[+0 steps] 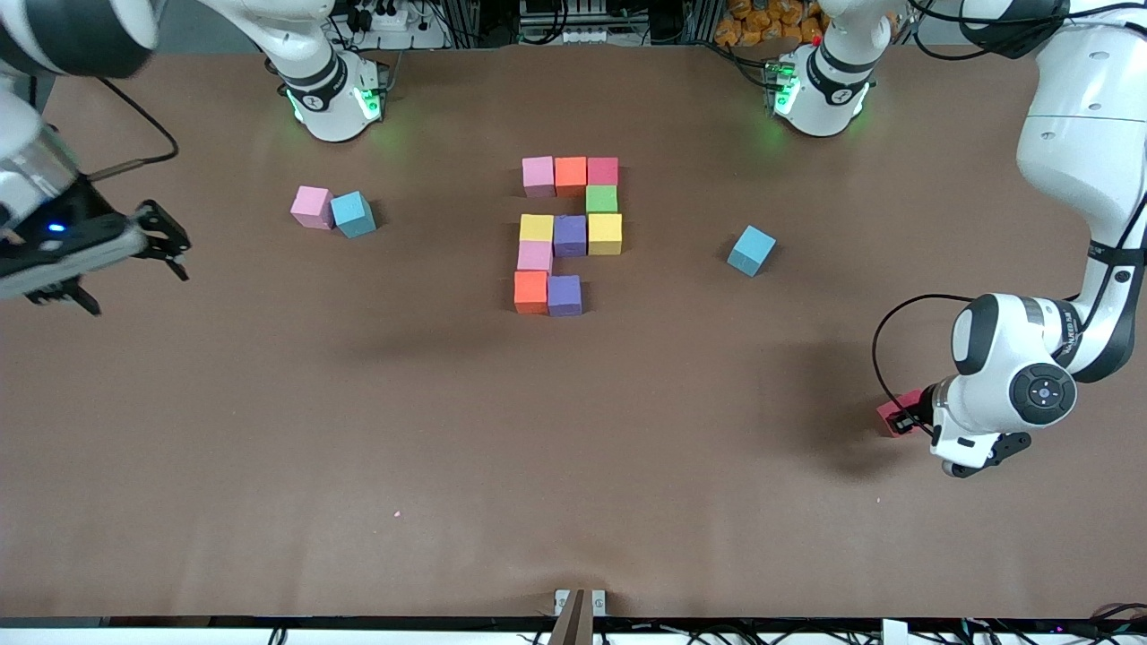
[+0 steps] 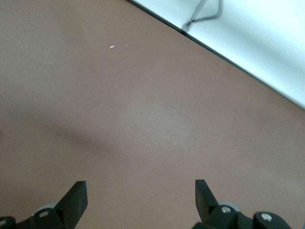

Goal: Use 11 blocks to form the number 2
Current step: 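Carry the pink cube toward the figure with the left gripper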

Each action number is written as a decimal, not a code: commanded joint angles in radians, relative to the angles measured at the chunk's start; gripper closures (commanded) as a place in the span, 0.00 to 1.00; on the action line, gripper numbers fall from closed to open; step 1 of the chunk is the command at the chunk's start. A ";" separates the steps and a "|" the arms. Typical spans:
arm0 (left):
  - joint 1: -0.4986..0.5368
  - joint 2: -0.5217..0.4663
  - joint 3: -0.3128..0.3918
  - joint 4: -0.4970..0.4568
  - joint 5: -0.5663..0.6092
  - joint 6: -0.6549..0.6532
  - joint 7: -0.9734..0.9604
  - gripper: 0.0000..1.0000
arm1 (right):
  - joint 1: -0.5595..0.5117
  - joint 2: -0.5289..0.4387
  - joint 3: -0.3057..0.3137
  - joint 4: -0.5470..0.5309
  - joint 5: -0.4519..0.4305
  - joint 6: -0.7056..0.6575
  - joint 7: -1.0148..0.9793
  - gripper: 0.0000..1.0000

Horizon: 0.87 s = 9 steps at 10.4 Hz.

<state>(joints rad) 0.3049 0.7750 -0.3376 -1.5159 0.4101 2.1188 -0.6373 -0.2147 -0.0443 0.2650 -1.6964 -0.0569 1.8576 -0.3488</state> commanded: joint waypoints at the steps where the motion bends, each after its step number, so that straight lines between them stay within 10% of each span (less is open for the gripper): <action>1: -0.009 -0.014 -0.007 0.006 0.022 -0.005 -0.010 0.42 | 0.151 0.027 -0.216 0.053 0.043 -0.063 0.113 0.00; 2: -0.015 -0.022 -0.012 0.006 0.018 -0.014 -0.012 0.42 | 0.217 0.024 -0.303 0.054 0.052 -0.066 0.110 0.00; 9: -0.168 -0.063 -0.086 0.013 -0.092 -0.082 -0.394 0.40 | 0.201 0.046 -0.296 0.104 0.114 -0.117 0.128 0.00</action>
<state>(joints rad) 0.1552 0.7315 -0.4142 -1.4946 0.3497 2.0600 -0.9517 -0.0290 -0.0235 -0.0217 -1.6192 0.0385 1.7587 -0.2436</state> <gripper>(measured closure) 0.401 0.000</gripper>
